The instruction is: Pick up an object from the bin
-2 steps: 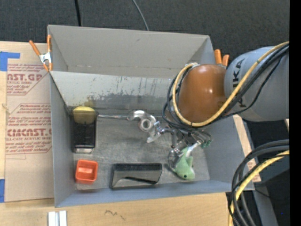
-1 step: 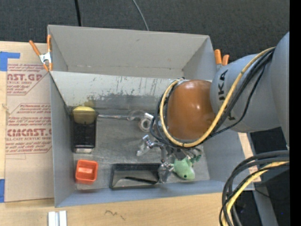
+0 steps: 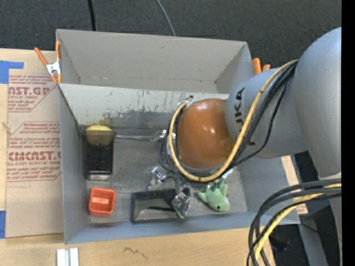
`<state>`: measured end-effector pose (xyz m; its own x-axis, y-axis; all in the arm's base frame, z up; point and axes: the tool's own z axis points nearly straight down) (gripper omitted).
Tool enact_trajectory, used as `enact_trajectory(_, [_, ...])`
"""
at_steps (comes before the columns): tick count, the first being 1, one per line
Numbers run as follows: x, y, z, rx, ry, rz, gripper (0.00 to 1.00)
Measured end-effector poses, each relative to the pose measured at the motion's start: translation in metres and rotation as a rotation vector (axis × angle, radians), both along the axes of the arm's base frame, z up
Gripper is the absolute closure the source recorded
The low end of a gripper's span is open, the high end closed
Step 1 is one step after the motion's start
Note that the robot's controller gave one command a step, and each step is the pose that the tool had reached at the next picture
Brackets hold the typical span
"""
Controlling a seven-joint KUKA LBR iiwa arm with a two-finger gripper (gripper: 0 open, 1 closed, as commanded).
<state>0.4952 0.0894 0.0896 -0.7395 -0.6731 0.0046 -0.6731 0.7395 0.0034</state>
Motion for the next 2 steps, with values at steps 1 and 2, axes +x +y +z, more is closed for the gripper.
enact_trajectory(1, [0.0003,0.0001,0.0001,0.000,-0.001,0.000,1.00])
enact_trajectory(2, [0.0001,0.0003,0.0029,0.001,0.000,0.000,1.00])
